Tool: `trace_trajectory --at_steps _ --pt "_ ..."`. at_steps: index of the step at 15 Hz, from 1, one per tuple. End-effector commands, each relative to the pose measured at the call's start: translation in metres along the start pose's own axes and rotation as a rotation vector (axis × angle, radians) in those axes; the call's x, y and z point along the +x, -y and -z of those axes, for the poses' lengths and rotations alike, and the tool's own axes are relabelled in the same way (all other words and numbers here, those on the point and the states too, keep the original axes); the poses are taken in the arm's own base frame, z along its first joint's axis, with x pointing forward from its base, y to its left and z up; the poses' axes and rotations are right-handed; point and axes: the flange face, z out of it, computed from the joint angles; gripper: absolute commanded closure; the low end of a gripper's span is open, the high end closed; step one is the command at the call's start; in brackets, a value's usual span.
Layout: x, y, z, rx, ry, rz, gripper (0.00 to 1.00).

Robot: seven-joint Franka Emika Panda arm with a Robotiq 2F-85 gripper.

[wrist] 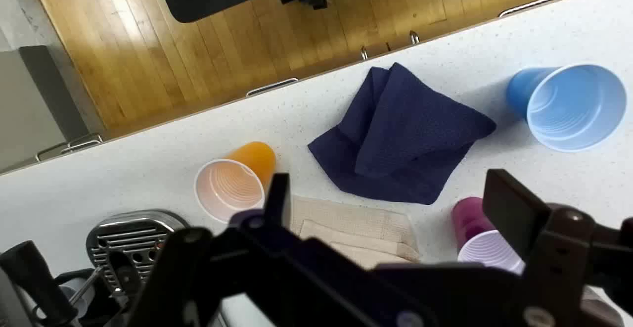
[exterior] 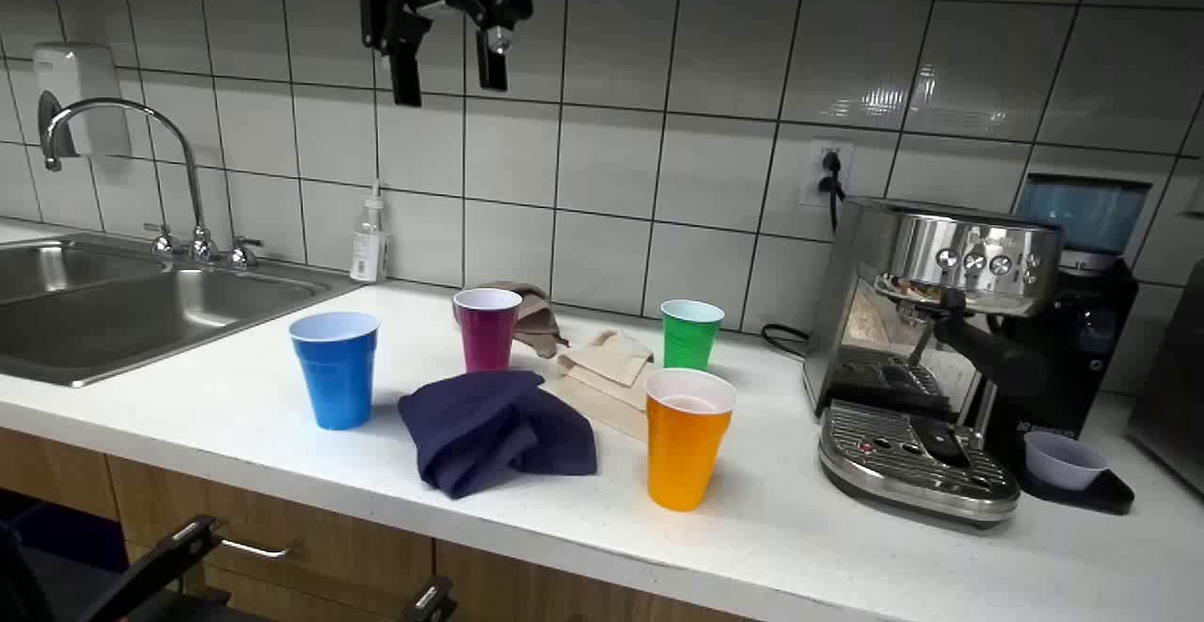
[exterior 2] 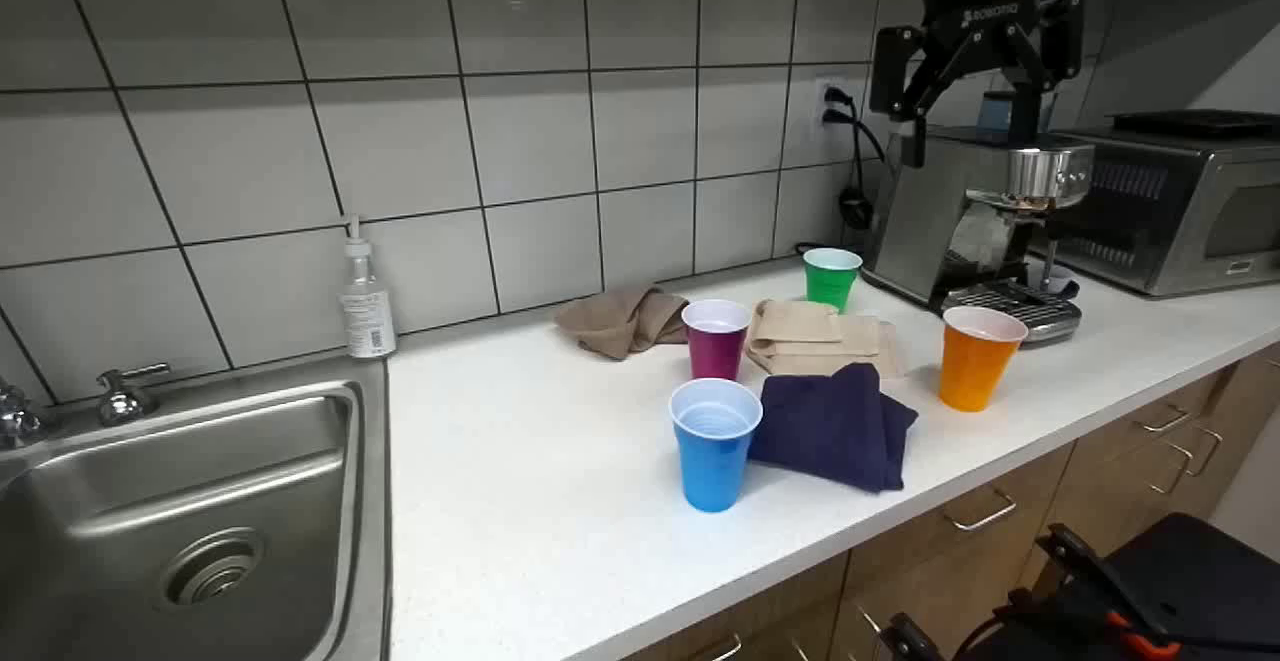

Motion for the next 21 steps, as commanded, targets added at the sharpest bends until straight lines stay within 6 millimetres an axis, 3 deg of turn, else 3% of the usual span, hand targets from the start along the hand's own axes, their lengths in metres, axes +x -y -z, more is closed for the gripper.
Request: trace_trajectory --at_steps 1,10,21 --pt "0.000 0.000 0.000 0.000 0.001 0.000 0.00" --pt "0.004 0.005 -0.005 0.005 0.004 0.029 0.00" --pt "0.013 0.063 -0.049 0.039 -0.018 0.221 0.00"
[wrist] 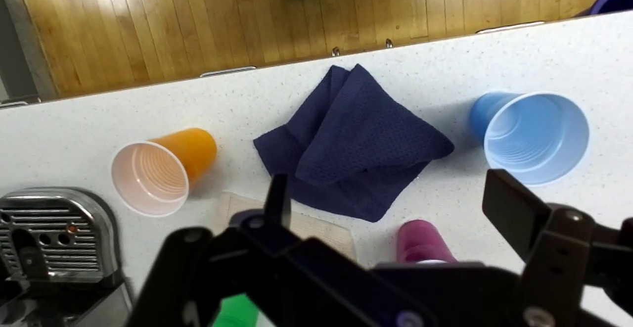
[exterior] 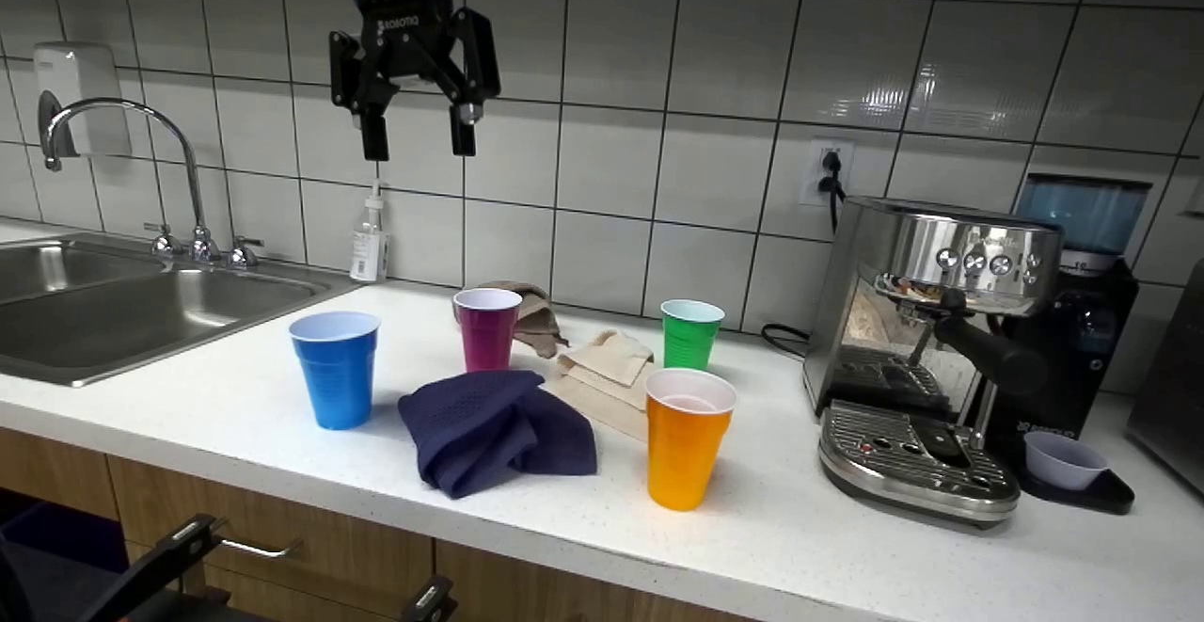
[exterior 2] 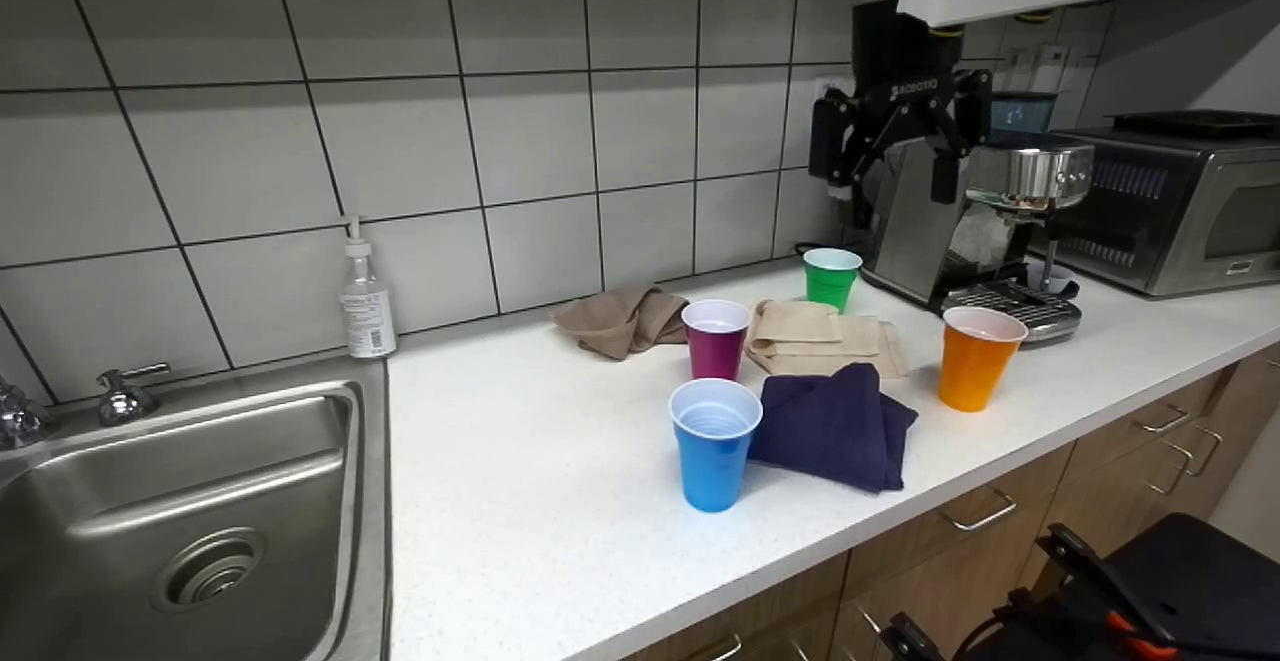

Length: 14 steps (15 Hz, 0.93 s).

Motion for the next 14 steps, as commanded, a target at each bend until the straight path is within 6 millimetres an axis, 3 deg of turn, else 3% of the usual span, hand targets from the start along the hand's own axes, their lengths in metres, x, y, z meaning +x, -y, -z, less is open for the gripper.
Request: trace_trajectory --at_steps 1,14 --pt "0.004 0.018 -0.010 0.018 -0.027 0.074 0.00" --pt "0.016 0.061 -0.067 0.067 -0.100 0.174 0.00"
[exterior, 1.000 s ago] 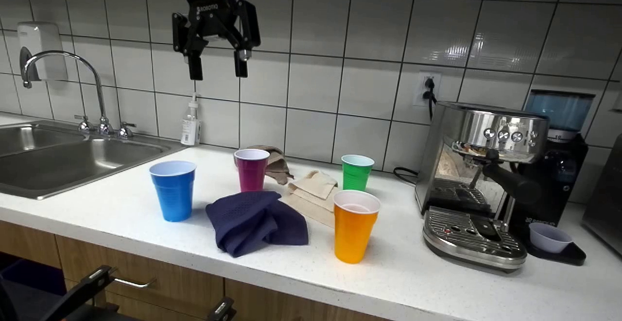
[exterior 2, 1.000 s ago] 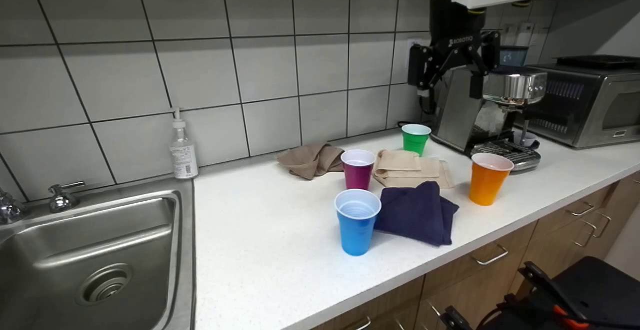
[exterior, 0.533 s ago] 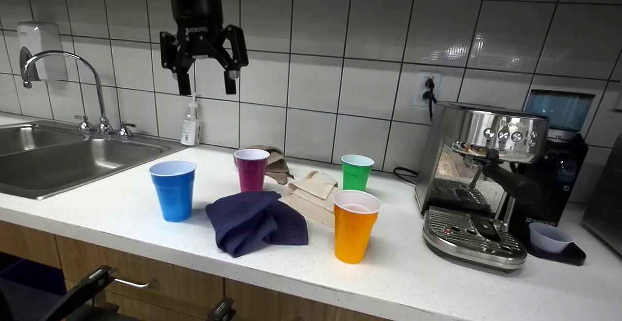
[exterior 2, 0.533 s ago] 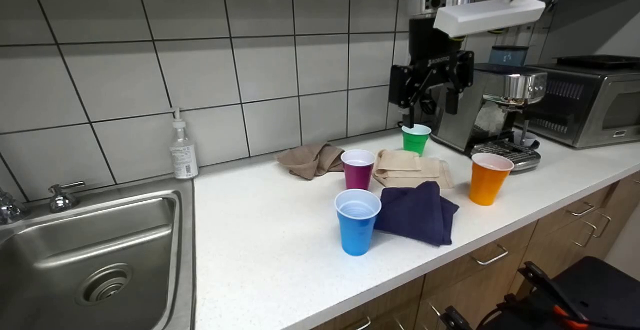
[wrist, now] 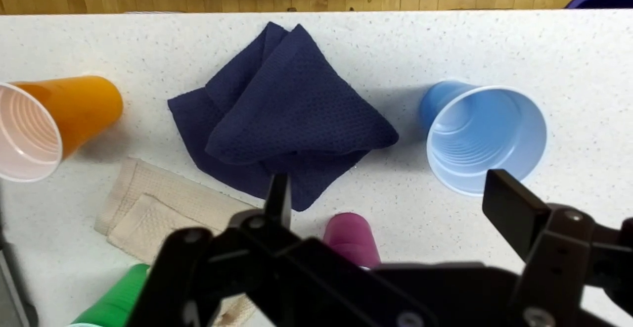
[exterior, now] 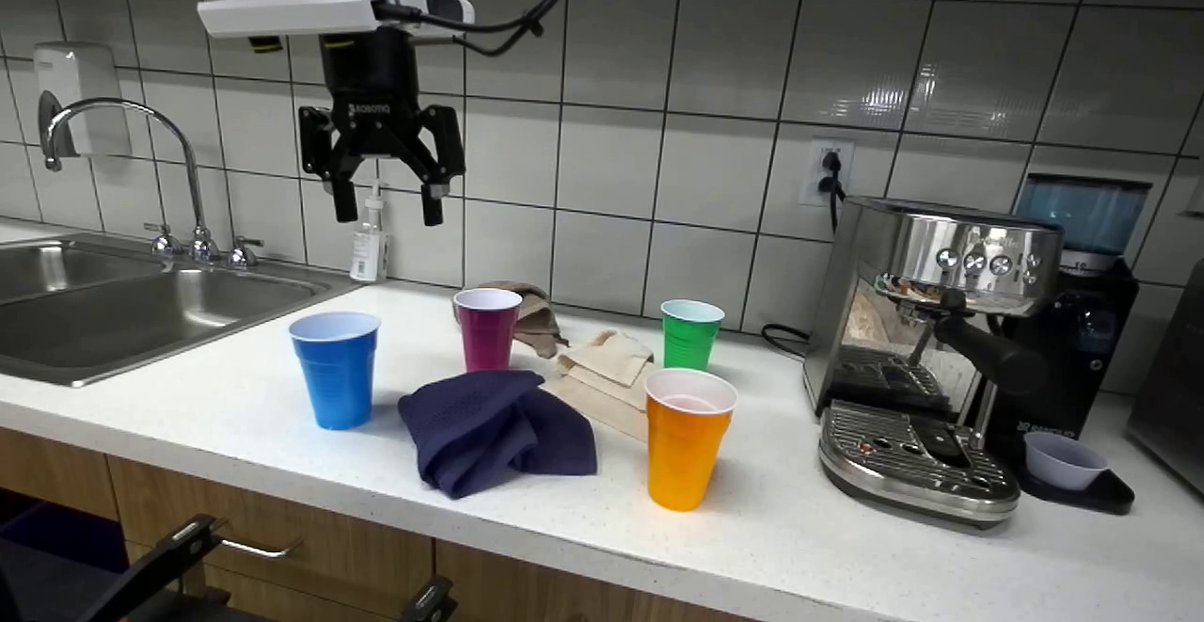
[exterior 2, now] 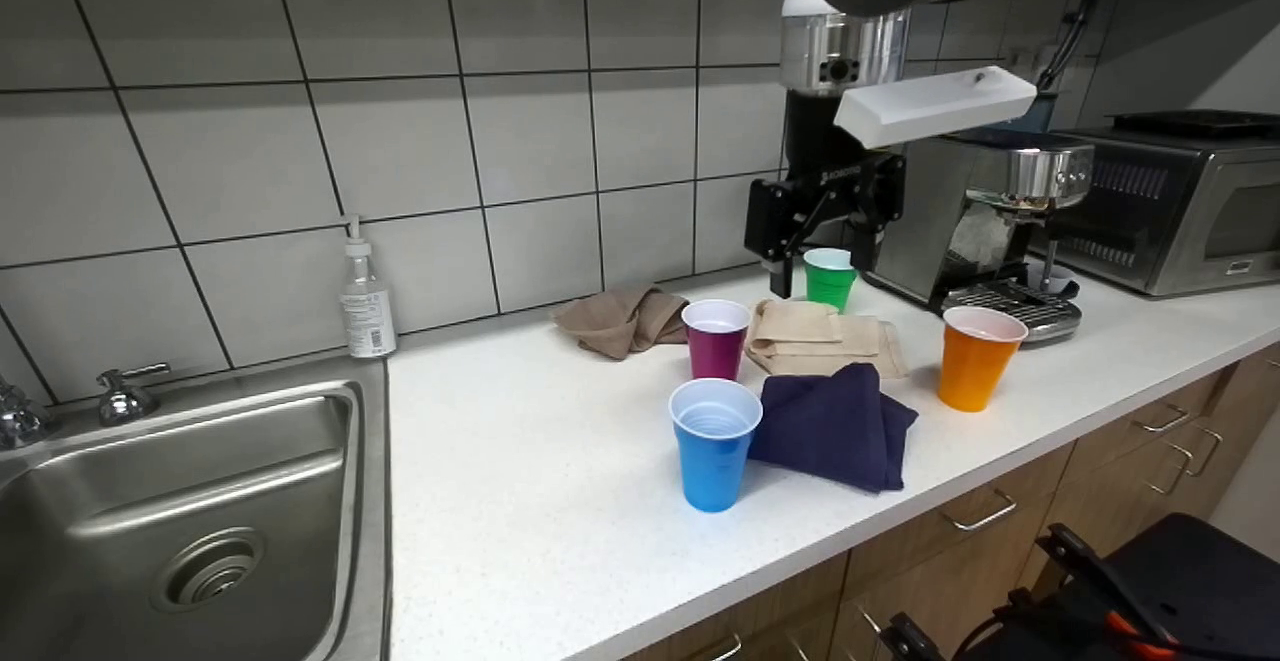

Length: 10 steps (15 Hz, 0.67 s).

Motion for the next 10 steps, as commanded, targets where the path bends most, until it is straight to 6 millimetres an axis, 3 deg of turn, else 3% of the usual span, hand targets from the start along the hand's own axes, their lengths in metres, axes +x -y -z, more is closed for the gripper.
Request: trace_trajectory --at_steps 1,10 --pt "0.005 0.011 -0.017 0.019 -0.019 0.033 0.00" --pt "0.023 0.031 -0.068 0.018 -0.008 0.061 0.00"
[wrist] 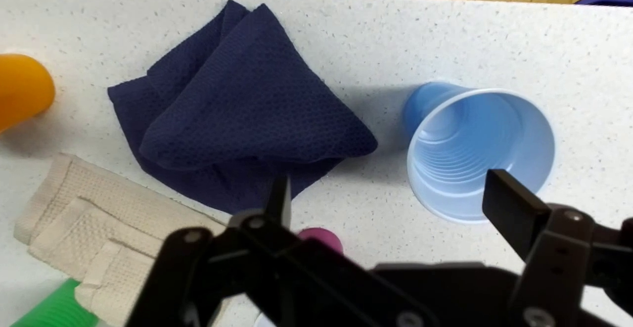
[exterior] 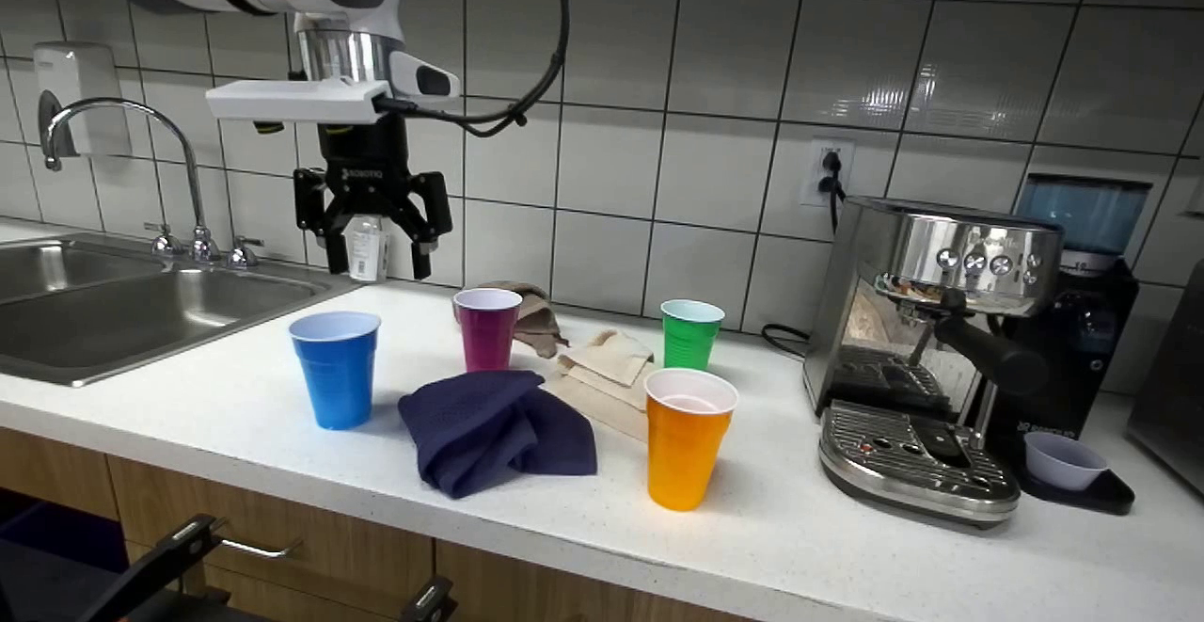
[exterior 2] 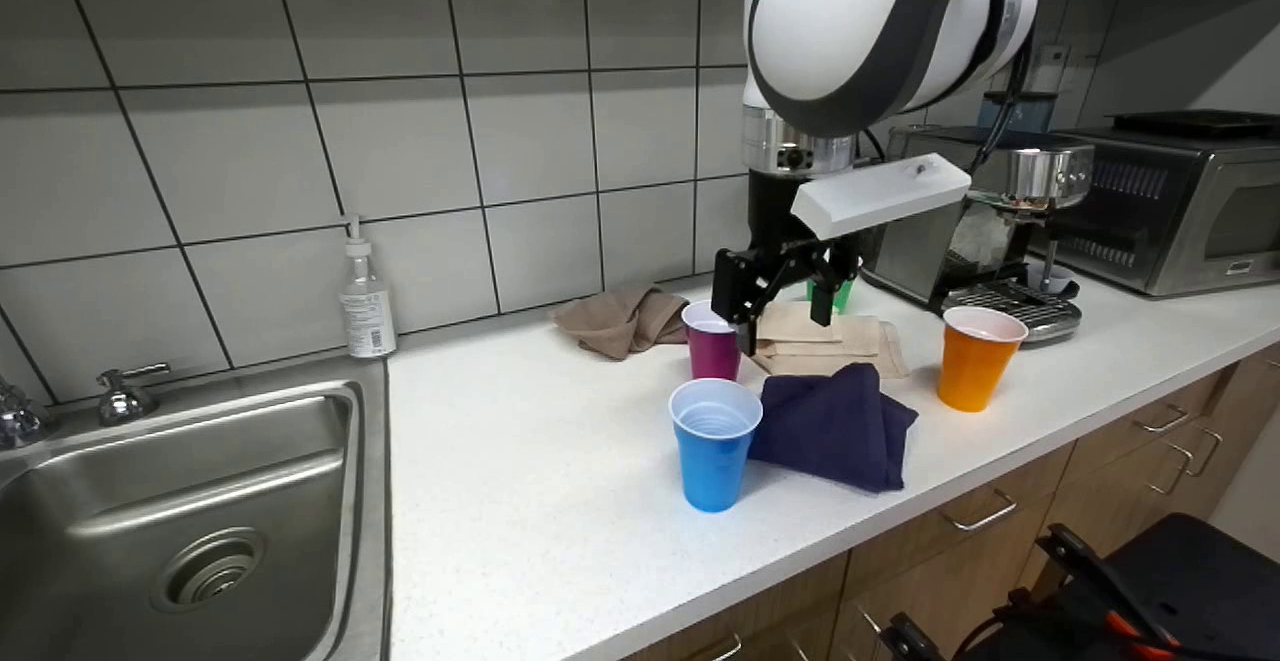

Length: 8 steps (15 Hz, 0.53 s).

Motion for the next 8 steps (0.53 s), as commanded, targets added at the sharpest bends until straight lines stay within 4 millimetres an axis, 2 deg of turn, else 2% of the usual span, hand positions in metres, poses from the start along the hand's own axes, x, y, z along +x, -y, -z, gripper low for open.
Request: trace_trajectory --at_steps 1,8 --pt "0.012 0.006 -0.017 0.001 -0.003 0.006 0.00" --pt "0.023 0.013 -0.048 0.002 0.025 0.013 0.00"
